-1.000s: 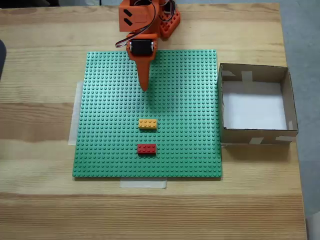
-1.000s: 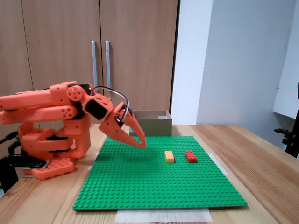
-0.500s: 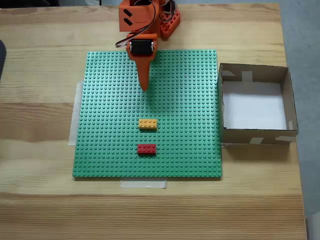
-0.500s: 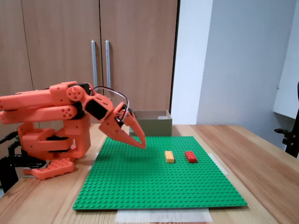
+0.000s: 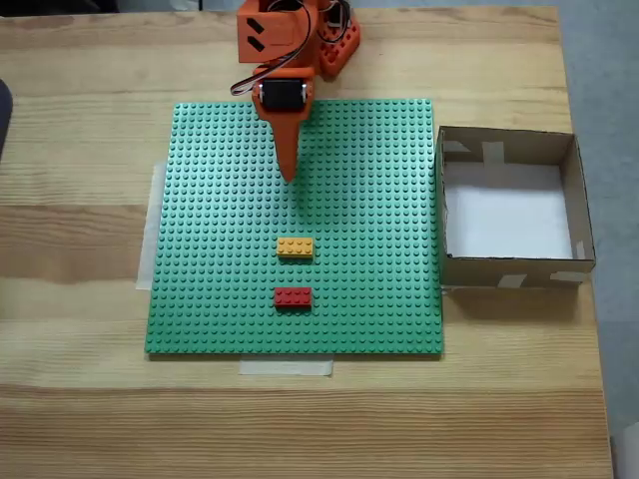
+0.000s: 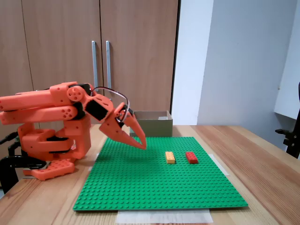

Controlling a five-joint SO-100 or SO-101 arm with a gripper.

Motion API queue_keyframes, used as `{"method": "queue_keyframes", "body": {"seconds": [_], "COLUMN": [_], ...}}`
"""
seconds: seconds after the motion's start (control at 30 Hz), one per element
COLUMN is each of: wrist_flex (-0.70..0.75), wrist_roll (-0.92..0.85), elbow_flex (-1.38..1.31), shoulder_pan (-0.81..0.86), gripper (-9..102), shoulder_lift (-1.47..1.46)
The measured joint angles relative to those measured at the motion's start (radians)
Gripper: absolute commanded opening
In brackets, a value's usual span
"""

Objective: Pick the red lego block and put it in the box.

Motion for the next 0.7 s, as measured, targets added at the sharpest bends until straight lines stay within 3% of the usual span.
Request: {"method": "queue_keyframes", "body": {"seconds": [0.7], "wrist_flex": [-0.003], "wrist_roll": [0.018], "elbow_flex": [0.008], "shoulder_pan": [0.021], "gripper": [-1], "shoulder_lift": [0.000]}}
